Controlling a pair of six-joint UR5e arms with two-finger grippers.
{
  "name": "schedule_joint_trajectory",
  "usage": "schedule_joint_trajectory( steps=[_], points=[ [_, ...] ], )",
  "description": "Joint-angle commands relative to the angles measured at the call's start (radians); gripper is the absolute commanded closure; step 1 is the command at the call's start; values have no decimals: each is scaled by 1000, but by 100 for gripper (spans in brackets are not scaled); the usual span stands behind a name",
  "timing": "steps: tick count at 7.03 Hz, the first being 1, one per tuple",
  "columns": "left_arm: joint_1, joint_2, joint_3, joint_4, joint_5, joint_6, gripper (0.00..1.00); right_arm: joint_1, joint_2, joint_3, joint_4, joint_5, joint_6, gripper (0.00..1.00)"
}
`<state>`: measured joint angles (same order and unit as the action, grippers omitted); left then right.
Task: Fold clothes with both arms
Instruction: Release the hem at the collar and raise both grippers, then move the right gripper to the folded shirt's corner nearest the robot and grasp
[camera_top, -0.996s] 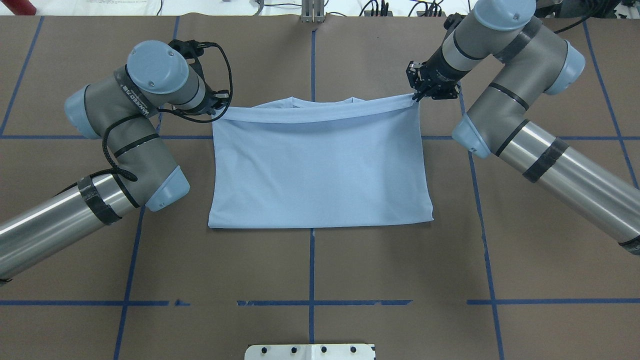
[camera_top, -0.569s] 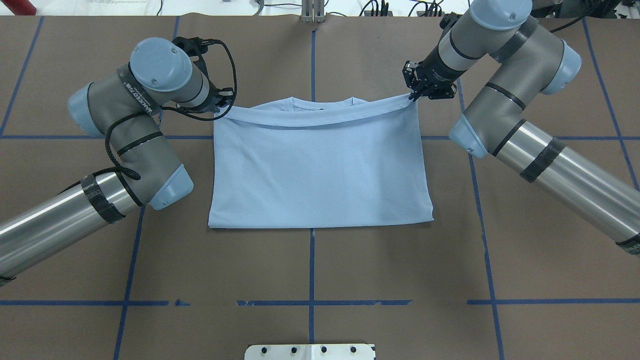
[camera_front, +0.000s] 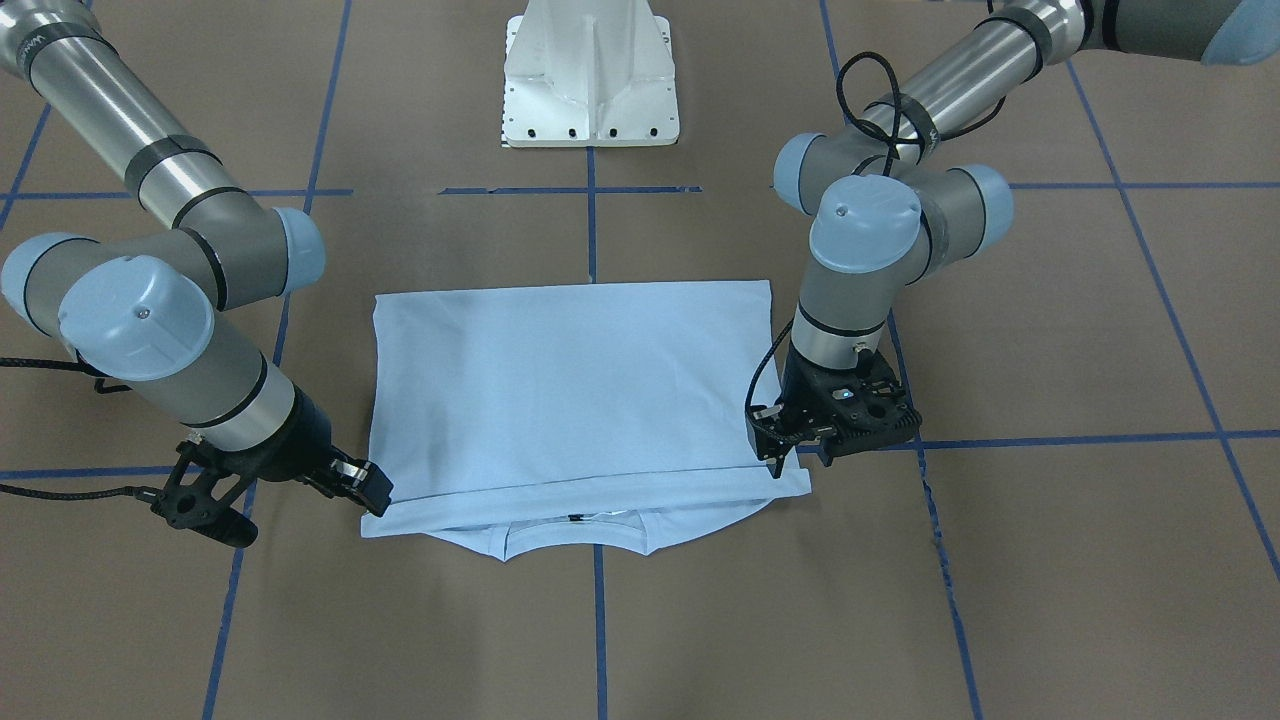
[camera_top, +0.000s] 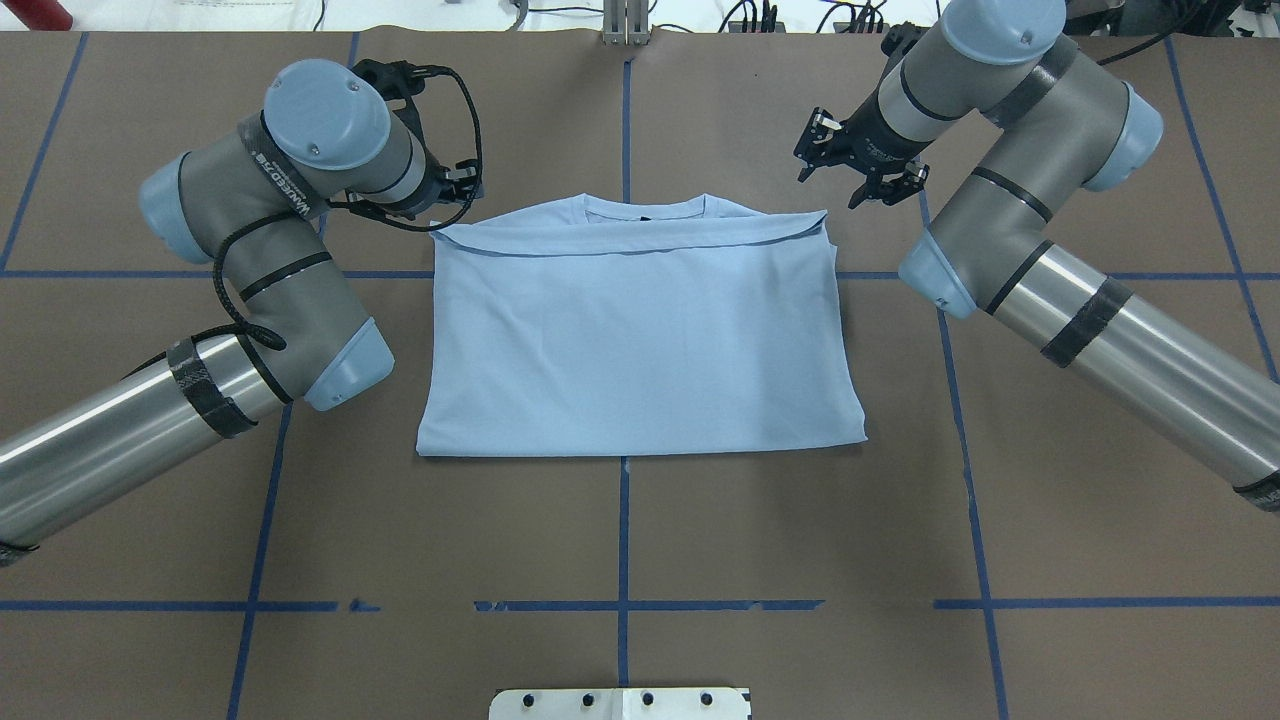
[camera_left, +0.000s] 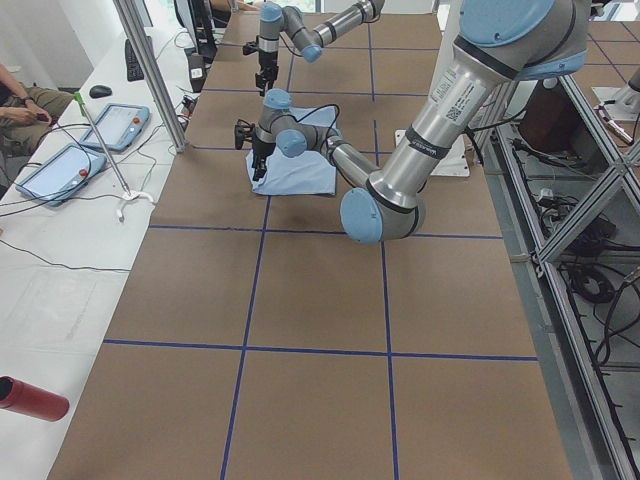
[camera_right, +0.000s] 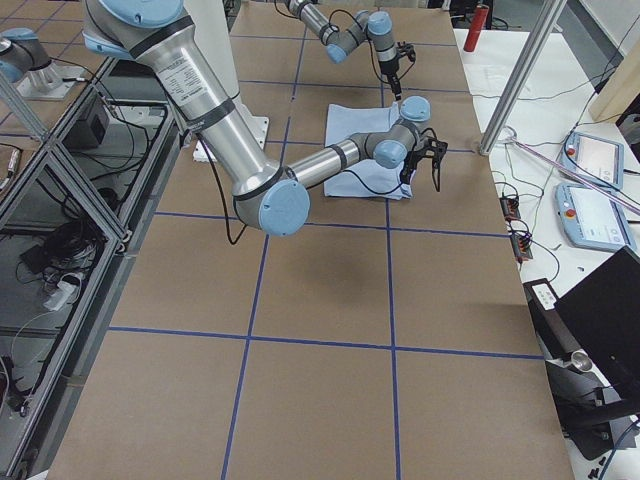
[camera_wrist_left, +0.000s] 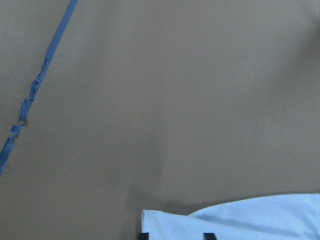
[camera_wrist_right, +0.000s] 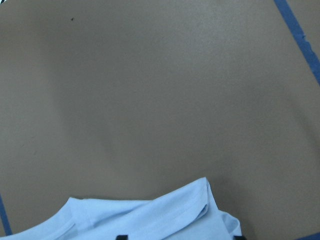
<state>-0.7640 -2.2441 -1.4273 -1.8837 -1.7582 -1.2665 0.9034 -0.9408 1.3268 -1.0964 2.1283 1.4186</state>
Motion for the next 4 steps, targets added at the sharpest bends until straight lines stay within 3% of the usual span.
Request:
schedule_joint_trajectory(
  steps=[1, 4],
  points=[
    [-6, 9, -37, 6, -4, 3, 0, -68, -143, 163, 53, -10, 16, 0],
    [-8, 15, -90, 20, -3, 1, 0, -237, -413, 444, 46, -95, 89, 0]
  ],
)
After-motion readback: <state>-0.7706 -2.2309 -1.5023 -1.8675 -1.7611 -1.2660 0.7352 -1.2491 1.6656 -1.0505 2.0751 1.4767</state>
